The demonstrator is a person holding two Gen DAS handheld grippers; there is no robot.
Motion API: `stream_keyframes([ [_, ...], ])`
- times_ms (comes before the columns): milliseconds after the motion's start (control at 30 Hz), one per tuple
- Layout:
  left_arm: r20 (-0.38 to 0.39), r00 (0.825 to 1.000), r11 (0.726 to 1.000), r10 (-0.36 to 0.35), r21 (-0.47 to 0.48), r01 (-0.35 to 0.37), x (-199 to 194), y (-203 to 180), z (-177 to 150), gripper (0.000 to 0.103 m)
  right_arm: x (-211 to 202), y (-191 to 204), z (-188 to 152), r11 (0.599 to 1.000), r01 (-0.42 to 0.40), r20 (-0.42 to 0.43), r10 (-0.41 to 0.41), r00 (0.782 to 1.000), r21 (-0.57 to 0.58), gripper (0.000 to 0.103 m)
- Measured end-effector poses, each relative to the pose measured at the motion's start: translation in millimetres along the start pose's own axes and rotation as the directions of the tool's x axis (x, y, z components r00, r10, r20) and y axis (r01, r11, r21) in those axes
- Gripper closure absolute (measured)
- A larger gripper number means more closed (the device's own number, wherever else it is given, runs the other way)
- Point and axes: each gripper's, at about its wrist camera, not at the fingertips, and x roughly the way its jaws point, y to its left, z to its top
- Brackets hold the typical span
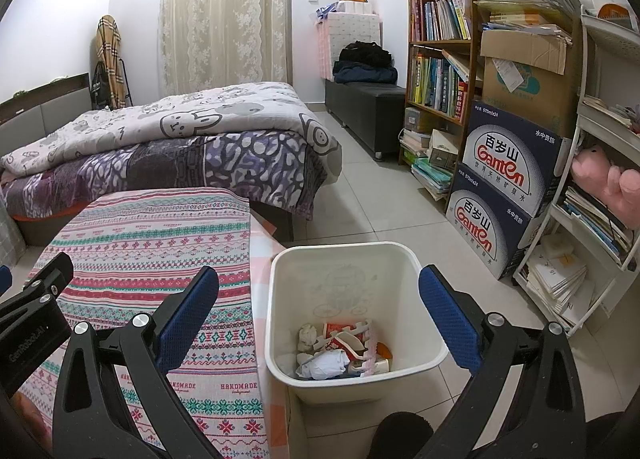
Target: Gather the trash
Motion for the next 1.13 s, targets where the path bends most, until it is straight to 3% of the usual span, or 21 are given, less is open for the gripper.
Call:
stream_keyframes([
  [567, 0.013, 0.999, 0.999, -0.039, 0.021, 0.039, -1, -3, -4, 0.014, 0, -2, 2, 1.000, -0.001, -0.002, 0.001, 1.000, 0.000, 0.007],
  [667, -0.003, 0.998, 0.998, -0.066, 0.000, 0.066, 1, 1, -3, 0.036, 0, -1, 1, 1.000, -0.001, -0.001, 0.001, 1.000, -0.001, 0.007],
  [800, -0.013, 0.998, 0.998, -0.054, 0.012, 0.054, 3, 0, -1, 0.033, 0, -2, 2, 1.000, -0.001, 0.000, 0.001, 1.000, 0.002, 0.007],
  [867, -0.010, 0.999, 0.999, -0.042, 0.017, 0.043, 1, -1, -1, 0.021, 0, -2, -1, 1.000, -0.002, 0.002, 0.002, 1.000, 0.003, 0.007],
  [1000, 0.001, 1.000, 0.999, -0.012, 0.038, 0.012, 0, -5, -1, 0.010, -1, 0, -6, 1.000, -0.002, 0.004, 0.002, 1.000, 0.003, 0.007],
  [1133, 0.003, 1.000, 0.999, -0.009, 0.044, 0.009, -1, -6, 0, 0.008, -1, 0, -7, 1.000, 0.000, 0.004, 0.000, 1.000, 0.002, 0.007],
])
